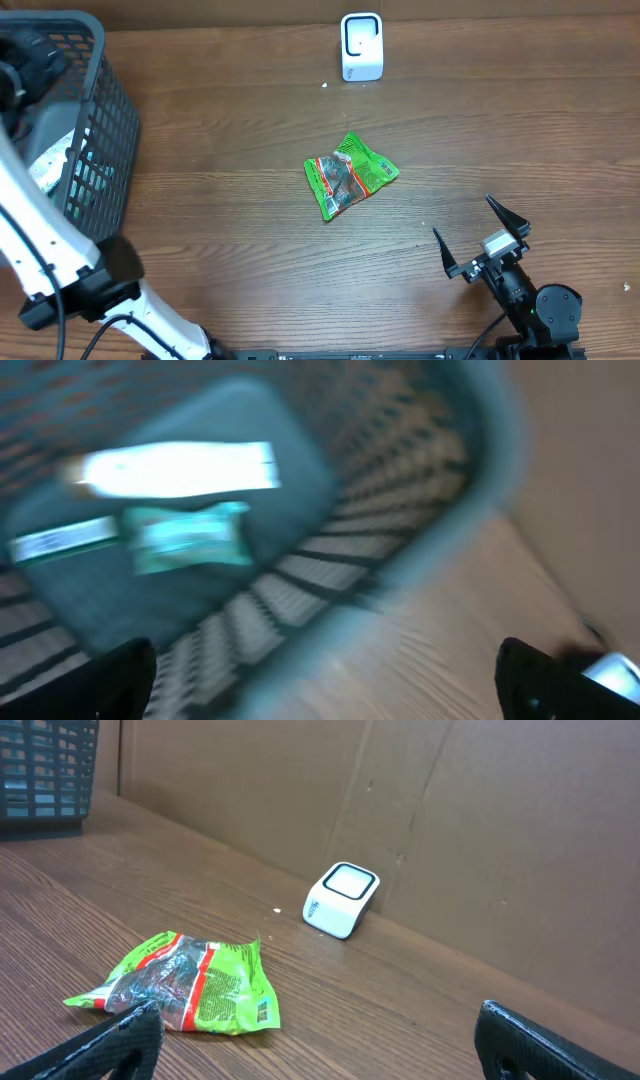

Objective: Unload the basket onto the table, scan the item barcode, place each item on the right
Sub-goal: 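Return the left gripper to the basket and grasp the light-blue packet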

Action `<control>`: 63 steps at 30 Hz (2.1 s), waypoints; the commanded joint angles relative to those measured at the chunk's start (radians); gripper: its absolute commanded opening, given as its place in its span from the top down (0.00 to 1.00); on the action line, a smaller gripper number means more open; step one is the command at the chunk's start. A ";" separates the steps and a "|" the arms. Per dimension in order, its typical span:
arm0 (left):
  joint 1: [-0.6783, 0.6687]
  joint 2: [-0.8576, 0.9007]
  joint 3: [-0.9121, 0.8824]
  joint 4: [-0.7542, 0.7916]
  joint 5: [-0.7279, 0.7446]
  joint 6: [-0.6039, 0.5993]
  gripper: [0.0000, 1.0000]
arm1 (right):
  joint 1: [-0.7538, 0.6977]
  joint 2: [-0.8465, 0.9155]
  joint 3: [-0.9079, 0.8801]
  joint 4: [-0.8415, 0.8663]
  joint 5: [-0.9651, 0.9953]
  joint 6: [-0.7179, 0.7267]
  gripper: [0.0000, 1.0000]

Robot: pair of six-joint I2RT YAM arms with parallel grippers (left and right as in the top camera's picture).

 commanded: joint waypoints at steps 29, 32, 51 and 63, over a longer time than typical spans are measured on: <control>0.084 0.041 -1.030 0.768 -0.111 0.109 0.00 | 0.006 -0.008 -0.011 0.006 0.006 0.011 0.00; 0.085 0.041 -1.109 0.833 -0.156 0.093 0.00 | 0.006 -0.008 -0.011 0.006 0.006 0.011 0.00; 0.086 0.047 -1.304 1.055 -0.237 0.085 0.05 | 0.006 -0.008 -0.011 0.006 0.006 0.011 0.00; 0.085 0.100 -1.331 1.021 -0.208 0.070 0.96 | 0.006 -0.008 -0.011 0.006 0.006 0.011 0.00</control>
